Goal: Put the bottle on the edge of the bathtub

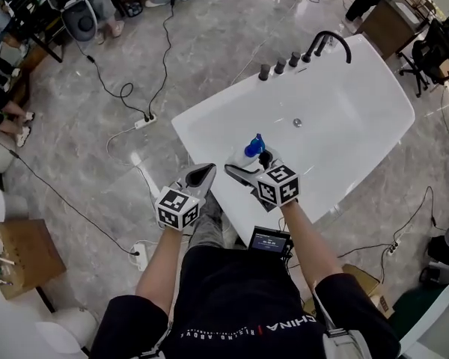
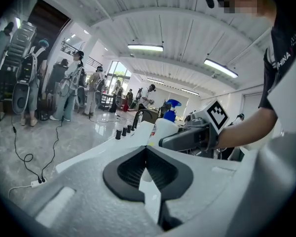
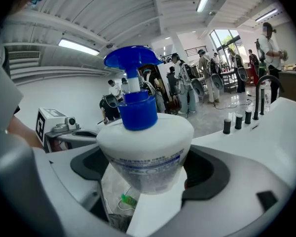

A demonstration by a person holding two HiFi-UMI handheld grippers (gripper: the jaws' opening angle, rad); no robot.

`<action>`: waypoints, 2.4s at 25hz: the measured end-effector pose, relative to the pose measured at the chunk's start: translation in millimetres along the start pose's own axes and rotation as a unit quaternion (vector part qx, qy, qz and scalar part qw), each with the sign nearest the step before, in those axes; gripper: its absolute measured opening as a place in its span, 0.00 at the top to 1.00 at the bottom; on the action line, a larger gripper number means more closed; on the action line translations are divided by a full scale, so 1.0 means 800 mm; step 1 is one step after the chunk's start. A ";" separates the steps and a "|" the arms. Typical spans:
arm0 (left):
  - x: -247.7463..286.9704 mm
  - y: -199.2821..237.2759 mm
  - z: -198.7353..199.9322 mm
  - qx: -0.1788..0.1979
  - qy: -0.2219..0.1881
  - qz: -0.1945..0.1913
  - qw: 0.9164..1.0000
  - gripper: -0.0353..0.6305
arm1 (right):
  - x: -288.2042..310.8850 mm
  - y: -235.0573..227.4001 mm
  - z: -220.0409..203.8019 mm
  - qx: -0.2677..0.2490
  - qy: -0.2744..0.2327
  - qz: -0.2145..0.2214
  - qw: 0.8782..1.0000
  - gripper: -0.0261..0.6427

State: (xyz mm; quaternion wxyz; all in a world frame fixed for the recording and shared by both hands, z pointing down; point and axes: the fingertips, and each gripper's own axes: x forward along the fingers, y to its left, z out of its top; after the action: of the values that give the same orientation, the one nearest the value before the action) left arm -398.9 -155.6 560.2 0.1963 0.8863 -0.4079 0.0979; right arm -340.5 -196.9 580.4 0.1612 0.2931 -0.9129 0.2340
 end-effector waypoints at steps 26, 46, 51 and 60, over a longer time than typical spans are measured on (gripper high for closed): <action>0.187 0.355 -0.063 -0.060 0.047 0.024 0.997 0.94 | 0.397 -0.225 0.009 -0.028 0.038 -0.089 0.995 0.24; 0.180 0.382 -0.083 -0.082 0.042 0.029 0.995 0.94 | 0.435 -0.226 0.001 -0.053 0.022 -0.108 0.992 0.24; 0.183 0.382 -0.084 -0.084 0.040 0.029 0.995 0.94 | 0.435 -0.227 0.001 -0.059 0.026 -0.106 0.992 0.24; 0.185 0.382 -0.086 -0.085 0.041 0.026 0.995 0.94 | 0.433 -0.225 -0.002 -0.070 0.031 -0.104 0.992 0.24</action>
State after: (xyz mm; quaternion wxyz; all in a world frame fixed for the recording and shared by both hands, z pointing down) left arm -536.7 -407.7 753.5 0.2845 0.8508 -0.4293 0.1043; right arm -499.5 -484.9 791.0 0.2334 0.3667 -0.8862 0.1605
